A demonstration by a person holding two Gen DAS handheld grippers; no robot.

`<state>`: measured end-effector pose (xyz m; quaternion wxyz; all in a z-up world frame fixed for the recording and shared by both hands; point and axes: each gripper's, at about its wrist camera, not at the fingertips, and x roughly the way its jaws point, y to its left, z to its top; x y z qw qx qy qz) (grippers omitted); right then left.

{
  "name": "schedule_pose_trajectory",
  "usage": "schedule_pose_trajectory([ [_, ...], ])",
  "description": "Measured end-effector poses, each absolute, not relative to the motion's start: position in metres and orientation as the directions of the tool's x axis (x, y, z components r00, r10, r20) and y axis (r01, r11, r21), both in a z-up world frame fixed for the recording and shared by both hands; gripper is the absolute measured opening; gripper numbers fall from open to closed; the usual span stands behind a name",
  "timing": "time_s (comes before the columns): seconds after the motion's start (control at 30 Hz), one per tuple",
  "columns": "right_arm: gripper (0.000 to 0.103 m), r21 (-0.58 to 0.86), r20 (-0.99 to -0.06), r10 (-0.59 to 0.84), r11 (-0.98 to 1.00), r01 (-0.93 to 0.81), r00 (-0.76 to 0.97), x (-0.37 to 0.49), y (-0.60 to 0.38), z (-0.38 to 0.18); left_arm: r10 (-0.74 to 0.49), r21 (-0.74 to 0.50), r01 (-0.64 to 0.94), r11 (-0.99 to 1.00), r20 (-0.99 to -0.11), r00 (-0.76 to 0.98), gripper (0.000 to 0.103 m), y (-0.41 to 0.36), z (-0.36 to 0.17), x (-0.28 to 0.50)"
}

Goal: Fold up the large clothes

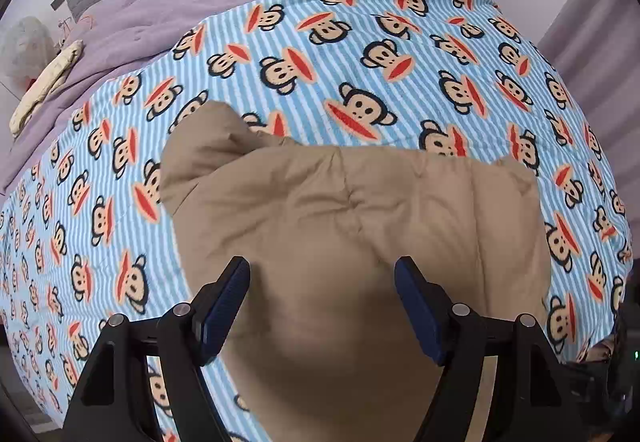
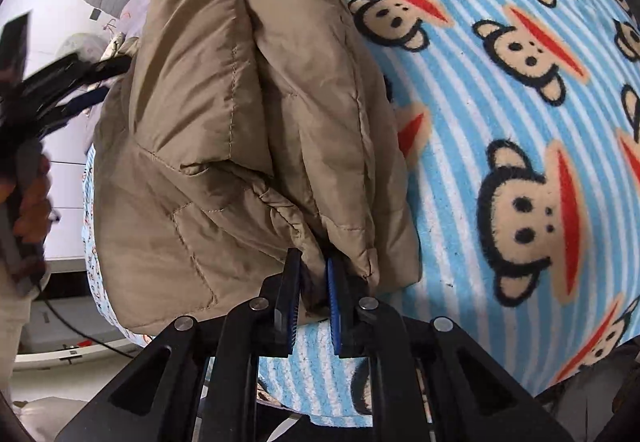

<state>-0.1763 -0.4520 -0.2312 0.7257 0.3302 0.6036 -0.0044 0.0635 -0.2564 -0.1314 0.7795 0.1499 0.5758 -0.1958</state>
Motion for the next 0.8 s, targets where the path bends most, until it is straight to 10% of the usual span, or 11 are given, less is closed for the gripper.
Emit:
schedule_pose_trajectory([
  [0.07,0.012,0.470,-0.881,0.393,0.786,0.401,0.263,-0.175,-0.456,-0.238,-0.135,-0.005,0.457,0.890,-0.958,0.253,0.078,-0.238,-0.124,0.047],
  [0.13,0.012,0.463,-0.885,0.390,0.787,0.408,0.253,-0.172,-0.460,-0.247,-0.154,-0.031,0.429,0.903,-0.955,0.254,0.103,-0.219,-0.119,0.028],
  [0.8,0.016,0.456,-0.890,0.394,0.790,0.410,0.231,-0.151,-0.448,-0.215,-0.122,-0.055,0.274,0.960,-0.965,0.232,0.103,-0.171,-0.128,-0.016],
])
